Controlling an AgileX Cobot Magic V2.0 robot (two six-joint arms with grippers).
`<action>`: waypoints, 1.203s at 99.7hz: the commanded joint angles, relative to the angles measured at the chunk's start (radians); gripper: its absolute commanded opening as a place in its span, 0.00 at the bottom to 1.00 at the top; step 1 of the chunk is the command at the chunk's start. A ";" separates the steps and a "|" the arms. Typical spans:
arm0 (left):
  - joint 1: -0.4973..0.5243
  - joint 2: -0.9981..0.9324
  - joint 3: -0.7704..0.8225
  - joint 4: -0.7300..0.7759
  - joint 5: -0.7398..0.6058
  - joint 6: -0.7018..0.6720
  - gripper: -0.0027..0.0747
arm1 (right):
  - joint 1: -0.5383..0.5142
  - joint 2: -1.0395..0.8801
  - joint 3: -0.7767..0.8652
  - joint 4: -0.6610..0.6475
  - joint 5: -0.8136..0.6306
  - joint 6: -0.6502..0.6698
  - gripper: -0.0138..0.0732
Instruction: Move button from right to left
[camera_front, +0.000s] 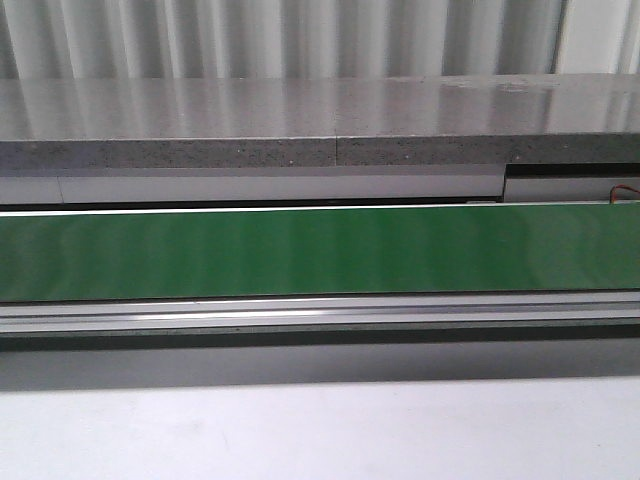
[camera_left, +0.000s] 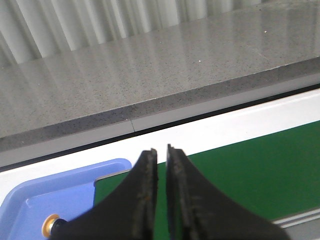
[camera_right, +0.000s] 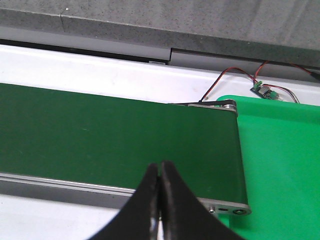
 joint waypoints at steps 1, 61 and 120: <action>-0.010 -0.020 0.003 -0.043 -0.055 -0.013 0.01 | -0.001 0.003 -0.028 0.026 -0.065 -0.008 0.08; -0.010 -0.032 0.028 -0.043 -0.067 -0.013 0.01 | -0.001 0.003 -0.028 0.026 -0.064 -0.008 0.08; -0.158 -0.052 0.041 0.395 -0.220 -0.548 0.01 | -0.001 0.003 -0.028 0.026 -0.064 -0.008 0.08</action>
